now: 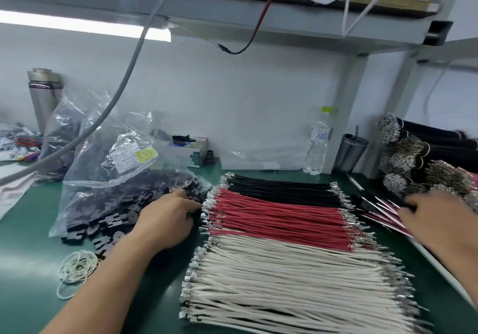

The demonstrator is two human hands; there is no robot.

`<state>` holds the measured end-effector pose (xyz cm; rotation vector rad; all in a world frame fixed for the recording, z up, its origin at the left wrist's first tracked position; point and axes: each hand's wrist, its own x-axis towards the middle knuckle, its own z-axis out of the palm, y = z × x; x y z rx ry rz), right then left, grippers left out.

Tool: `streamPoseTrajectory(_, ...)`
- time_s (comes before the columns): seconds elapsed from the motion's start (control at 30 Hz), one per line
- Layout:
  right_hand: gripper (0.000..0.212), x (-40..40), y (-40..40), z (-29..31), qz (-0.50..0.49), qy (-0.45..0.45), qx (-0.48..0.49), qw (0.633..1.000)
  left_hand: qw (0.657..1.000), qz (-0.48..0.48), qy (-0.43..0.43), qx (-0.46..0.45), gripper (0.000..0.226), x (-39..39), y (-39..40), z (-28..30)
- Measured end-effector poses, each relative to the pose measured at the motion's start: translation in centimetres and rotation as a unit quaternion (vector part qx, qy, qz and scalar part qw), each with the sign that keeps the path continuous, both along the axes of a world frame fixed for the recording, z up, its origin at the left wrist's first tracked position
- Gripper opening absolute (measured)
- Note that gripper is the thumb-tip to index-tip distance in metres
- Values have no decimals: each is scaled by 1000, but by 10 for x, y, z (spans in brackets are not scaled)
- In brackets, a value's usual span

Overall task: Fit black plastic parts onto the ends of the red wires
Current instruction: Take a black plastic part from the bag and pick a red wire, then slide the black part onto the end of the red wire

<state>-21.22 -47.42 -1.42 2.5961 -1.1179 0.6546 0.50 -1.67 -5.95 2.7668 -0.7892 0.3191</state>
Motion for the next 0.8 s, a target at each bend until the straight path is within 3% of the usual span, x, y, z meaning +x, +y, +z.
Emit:
streamPoseTrajectory(0.1,15,35,83,23,186,-71,29,980,1000,-3,2,8,42,-3,1,3)
streamPoseTrajectory(0.17,17,70,132,30,296,-55,91,949,1000,2,-13,7,36,-6,3,5)
streamPoseTrajectory(0.27,23,124,185,25,376,-6,188,908,999,15,-29,1,24,-7,6,6)
streamPoseTrajectory(0.37,32,163,213,8,377,59,223,897,999,33,-35,-6,22,-7,10,6)
streamPoseTrajectory(0.47,33,178,217,1,355,85,177,914,998,42,-50,0,16,-7,13,8)
streamPoseTrajectory(0.67,21,171,211,2,370,27,92,924,997,35,-60,-16,27,-11,7,3)
streamPoseTrajectory(0.8,23,167,200,11,382,-26,25,924,986,68,-38,-146,31,-12,2,8)
